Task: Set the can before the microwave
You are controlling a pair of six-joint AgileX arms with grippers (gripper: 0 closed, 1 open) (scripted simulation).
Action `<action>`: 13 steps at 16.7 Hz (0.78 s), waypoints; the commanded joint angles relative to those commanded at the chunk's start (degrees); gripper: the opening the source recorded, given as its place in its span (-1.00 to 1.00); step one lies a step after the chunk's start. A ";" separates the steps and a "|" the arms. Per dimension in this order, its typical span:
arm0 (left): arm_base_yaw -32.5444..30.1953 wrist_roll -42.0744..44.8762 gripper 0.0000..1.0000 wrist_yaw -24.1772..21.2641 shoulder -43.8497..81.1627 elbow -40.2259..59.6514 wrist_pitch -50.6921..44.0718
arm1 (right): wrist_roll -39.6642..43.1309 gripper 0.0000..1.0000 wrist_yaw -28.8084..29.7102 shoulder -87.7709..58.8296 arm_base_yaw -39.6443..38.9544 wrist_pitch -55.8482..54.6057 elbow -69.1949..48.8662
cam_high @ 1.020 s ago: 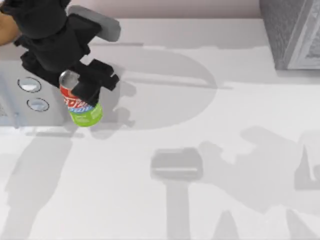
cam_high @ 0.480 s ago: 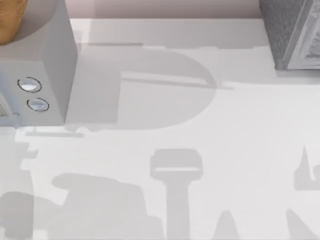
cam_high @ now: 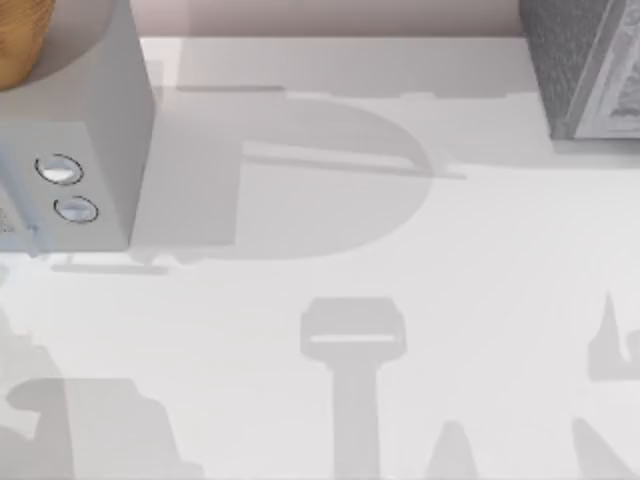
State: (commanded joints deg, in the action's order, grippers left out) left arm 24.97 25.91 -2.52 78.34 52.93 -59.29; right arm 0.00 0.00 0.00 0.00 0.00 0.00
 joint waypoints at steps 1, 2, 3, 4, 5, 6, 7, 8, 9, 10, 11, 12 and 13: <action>0.00 0.00 -1.00 0.00 0.00 0.00 0.00 | 0.00 1.00 0.00 0.00 0.00 0.00 0.00; -0.21 0.06 -1.00 0.02 0.25 0.09 -0.14 | 0.00 1.00 0.00 0.00 0.00 0.00 0.00; -0.19 0.05 -1.00 0.02 0.28 -0.09 0.07 | 0.00 1.00 0.00 0.00 0.00 0.00 0.00; -0.15 0.02 -1.00 0.01 0.33 -0.49 0.65 | 0.00 1.00 0.00 0.00 0.00 0.00 0.00; -0.09 0.00 -1.00 0.01 0.42 -0.93 1.26 | 0.00 1.00 0.00 0.00 0.00 0.00 0.00; -0.04 -0.01 -1.00 0.00 0.51 -1.33 1.86 | 0.00 1.00 0.00 0.00 0.00 0.00 0.00; -0.02 -0.02 -1.00 0.00 0.53 -1.43 1.97 | 0.00 1.00 0.00 0.00 0.00 0.00 0.00; -0.02 -0.02 -1.00 0.00 0.53 -1.43 1.97 | 0.00 1.00 0.00 0.00 0.00 0.00 0.00; -0.02 -0.02 -1.00 0.00 0.53 -1.43 1.97 | 0.00 1.00 0.00 0.00 0.00 0.00 0.00; -0.02 -0.02 -0.85 0.00 0.53 -1.43 1.97 | 0.00 1.00 0.00 0.00 0.00 0.00 0.00; -0.02 -0.02 -0.70 0.00 0.53 -1.43 1.97 | 0.00 1.00 0.00 0.00 0.00 0.00 0.00; -0.02 -0.02 -0.55 0.00 0.53 -1.43 1.97 | 0.00 1.00 0.00 0.00 0.00 0.00 0.00; -0.02 -0.02 -0.40 0.00 0.53 -1.43 1.97 | 0.00 1.00 0.00 0.00 0.00 0.00 0.00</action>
State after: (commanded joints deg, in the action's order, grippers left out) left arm 24.94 25.89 -2.52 78.87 51.50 -57.33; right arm 0.00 0.00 0.00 0.00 0.00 0.00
